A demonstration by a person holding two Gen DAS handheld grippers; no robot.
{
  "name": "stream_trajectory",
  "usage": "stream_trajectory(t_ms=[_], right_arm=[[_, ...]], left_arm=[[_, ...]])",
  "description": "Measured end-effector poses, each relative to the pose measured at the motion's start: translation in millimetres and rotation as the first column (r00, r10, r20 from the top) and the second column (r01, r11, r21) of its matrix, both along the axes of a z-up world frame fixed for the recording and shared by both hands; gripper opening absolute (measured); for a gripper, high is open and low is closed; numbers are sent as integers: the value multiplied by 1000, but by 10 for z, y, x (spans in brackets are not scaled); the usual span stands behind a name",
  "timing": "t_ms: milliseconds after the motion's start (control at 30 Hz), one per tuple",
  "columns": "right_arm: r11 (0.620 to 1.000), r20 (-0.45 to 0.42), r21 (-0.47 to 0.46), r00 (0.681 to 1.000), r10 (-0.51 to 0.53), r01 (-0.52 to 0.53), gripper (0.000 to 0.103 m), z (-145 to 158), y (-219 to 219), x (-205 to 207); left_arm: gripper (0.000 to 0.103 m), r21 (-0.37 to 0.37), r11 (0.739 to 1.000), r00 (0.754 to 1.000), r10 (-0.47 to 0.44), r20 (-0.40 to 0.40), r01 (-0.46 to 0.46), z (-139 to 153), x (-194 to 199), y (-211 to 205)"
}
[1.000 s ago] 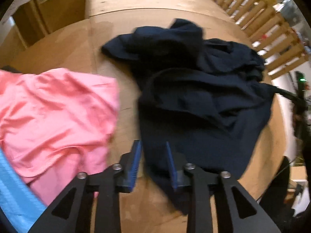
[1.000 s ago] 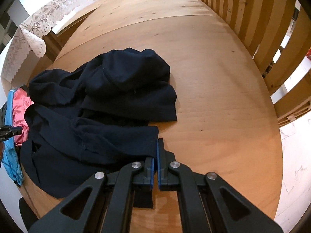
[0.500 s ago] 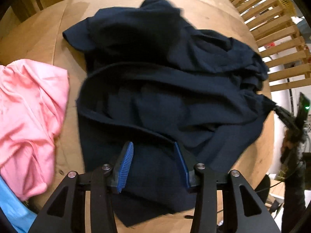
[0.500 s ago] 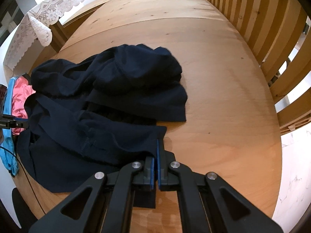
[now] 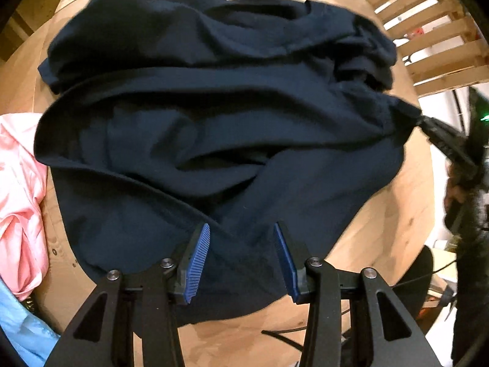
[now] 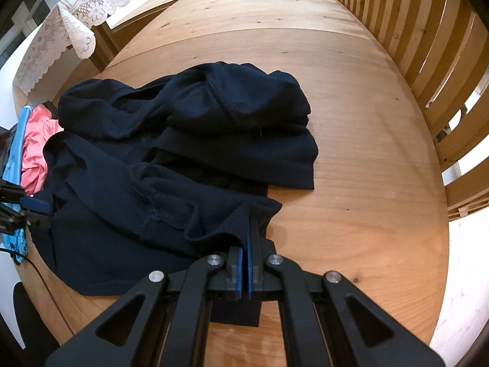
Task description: Fold clothes
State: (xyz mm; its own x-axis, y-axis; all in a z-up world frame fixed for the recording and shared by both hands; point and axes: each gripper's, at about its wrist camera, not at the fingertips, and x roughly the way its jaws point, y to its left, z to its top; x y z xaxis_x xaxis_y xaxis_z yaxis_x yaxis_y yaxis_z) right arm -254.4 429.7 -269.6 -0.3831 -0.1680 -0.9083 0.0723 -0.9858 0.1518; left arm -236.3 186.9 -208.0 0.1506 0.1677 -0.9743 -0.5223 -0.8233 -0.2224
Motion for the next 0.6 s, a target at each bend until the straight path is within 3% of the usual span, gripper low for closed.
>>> stream_trajectory(t_ms=[67, 133, 167, 267, 433, 600], right_arm=[[1000, -3, -3, 1000, 2, -2, 2, 13, 16, 5], [1000, -4, 0, 1000, 8, -8, 2, 20, 16, 6], [1000, -6, 3, 1000, 8, -8, 2, 24, 19, 7], [1000, -9, 7, 1000, 3, -3, 2, 43, 12, 23], [1000, -18, 12, 1000, -11, 11, 2, 102, 19, 39], [1000, -43, 16, 999, -15, 16, 2, 247, 30, 118]], left_arm=[[37, -6, 1000, 1000, 5, -3, -5, -44, -8, -18], [19, 22, 1000, 1000, 21, 6, -21, -61, -20, -69], [3, 43, 998, 999, 33, 16, -34, -57, -28, -109], [3, 106, 992, 998, 59, 31, -62, 27, -26, -228], [2, 166, 985, 998, 53, -16, -50, 295, 35, -366], [1, 225, 970, 993, 107, -54, -93, 650, 92, -788]])
